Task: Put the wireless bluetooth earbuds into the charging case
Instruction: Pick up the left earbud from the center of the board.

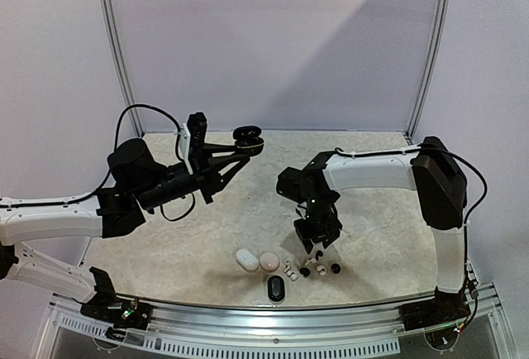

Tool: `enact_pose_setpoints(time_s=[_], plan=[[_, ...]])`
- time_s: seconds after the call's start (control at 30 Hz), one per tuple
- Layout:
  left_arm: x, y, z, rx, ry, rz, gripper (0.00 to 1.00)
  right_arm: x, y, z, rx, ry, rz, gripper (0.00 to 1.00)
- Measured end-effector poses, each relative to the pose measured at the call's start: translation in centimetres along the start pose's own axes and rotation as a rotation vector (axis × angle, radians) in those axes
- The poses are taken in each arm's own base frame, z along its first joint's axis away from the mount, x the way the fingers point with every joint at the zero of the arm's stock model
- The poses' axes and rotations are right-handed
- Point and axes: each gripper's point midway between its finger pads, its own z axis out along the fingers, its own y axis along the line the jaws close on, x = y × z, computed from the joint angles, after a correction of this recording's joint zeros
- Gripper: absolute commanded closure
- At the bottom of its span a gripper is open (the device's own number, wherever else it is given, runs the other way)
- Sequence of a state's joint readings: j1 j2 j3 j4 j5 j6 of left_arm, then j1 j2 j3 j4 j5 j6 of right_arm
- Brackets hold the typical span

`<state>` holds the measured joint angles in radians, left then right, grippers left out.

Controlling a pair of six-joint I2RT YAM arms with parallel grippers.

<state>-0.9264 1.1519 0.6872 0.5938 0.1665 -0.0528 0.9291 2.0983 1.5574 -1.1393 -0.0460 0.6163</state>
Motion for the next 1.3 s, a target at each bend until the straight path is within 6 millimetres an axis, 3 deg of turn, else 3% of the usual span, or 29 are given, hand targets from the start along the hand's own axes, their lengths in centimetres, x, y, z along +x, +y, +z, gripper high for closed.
enact_pose_setpoints(time_s=[0.33, 0.7, 1.3], plan=[[0.0, 0.0, 0.0, 0.000, 0.000, 0.001, 1.00, 0.3, -2.3, 1.0, 0.069, 0.004, 0.029, 0.58], [0.0, 0.0, 0.0, 0.000, 0.000, 0.001, 1.00, 0.5, -2.5, 1.0, 0.058, -0.007, 0.020, 0.53], [0.0, 0.0, 0.0, 0.000, 0.000, 0.009, 1.00, 2.1, -3.4, 1.1, 0.085, 0.017, -0.036, 0.55]])
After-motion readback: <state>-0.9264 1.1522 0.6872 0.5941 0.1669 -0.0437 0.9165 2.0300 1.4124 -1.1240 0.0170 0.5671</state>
